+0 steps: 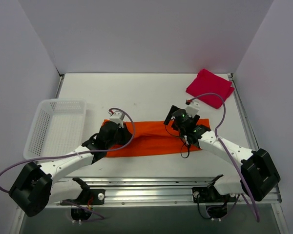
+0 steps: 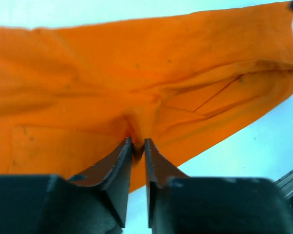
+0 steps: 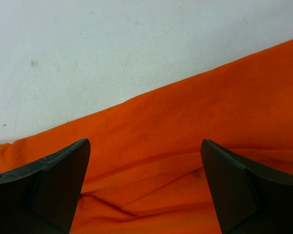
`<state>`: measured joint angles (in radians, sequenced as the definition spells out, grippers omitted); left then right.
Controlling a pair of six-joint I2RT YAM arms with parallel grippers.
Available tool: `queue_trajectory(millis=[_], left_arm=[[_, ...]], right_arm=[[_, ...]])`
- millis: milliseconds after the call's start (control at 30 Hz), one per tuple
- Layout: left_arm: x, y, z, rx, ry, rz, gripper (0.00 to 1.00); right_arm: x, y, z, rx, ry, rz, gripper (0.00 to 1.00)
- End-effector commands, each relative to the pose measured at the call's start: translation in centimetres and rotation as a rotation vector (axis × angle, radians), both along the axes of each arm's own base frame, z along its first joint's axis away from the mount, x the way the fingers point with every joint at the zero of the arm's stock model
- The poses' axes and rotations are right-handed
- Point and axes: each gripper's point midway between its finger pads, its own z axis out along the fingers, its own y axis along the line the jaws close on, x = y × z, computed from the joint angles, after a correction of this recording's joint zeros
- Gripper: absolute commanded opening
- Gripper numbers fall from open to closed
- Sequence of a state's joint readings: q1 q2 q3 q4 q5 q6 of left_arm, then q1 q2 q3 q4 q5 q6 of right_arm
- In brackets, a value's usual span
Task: Fold and stack the t-shirts
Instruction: Fold the other side of the tshirt into a rectangle
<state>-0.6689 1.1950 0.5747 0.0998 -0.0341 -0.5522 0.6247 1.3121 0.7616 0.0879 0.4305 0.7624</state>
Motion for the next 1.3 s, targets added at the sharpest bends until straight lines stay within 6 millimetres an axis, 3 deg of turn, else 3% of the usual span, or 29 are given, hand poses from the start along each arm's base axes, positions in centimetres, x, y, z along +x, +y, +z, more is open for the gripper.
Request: queue_trajectory(millis=[0,67,100,133,167,267,633,800,867,900,1033,1133,1267], left_arm=[[-1.8,1.4,-2.4,0.038,0.075,0.100,0.27],[-2.7,1.4,-3.7,0.055,0.105,0.116,0.54],[-2.3,1.9,-3.6,0.065,0.099,0.172,0.67],[-2.6,2.2,-3.9,0.103,0.112,0.193,0.85],[-2.9,2.8,-4.2,0.143,0.126,0.221,0.95],[-2.7,2.6,-2.7,0.138,0.068,0.272,0.94],[-1.9,6.2,-2.8,0.093,0.024,0.517,0.94],[1.3,6.9,-2.9,0.155,0.018,0.550,0.94],[3.8,7.8,-3.4,0.143,0.038,0.570,0.97],[5.4,7.7,-3.4,0.113,0.034,0.541,0.94],[7.5,6.9,-3.5,0.106,0.001,0.488,0.78],[8.2,6.2,-3.5,0.089,-0.012,0.457,0.67],[8.2,5.5,-3.4,0.074,-0.008,0.428,0.63]], right_arm=[[-0.3,-0.5,1.6,0.017,-0.045,-0.034,0.91],[-0.5,-0.6,1.5,0.015,-0.042,-0.041,0.92],[-0.6,-0.7,1.7,0.019,-0.045,-0.046,0.92],[-0.7,-0.8,1.7,0.018,-0.044,-0.050,0.92],[-0.7,-0.8,1.7,0.022,-0.045,-0.052,0.92],[-0.7,-1.0,2.2,0.019,-0.051,-0.059,0.92],[-0.3,-0.6,3.1,-0.002,-0.058,-0.042,0.93],[0.0,0.0,2.6,0.002,-0.050,-0.017,0.92],[0.0,0.3,2.0,-0.003,-0.037,-0.009,0.93],[0.1,0.5,1.8,-0.004,-0.036,-0.005,0.92],[0.1,0.8,1.3,-0.003,-0.028,0.010,0.92],[0.3,1.0,1.0,-0.011,-0.020,0.016,0.93],[0.5,1.0,0.7,-0.022,-0.013,0.018,0.93]])
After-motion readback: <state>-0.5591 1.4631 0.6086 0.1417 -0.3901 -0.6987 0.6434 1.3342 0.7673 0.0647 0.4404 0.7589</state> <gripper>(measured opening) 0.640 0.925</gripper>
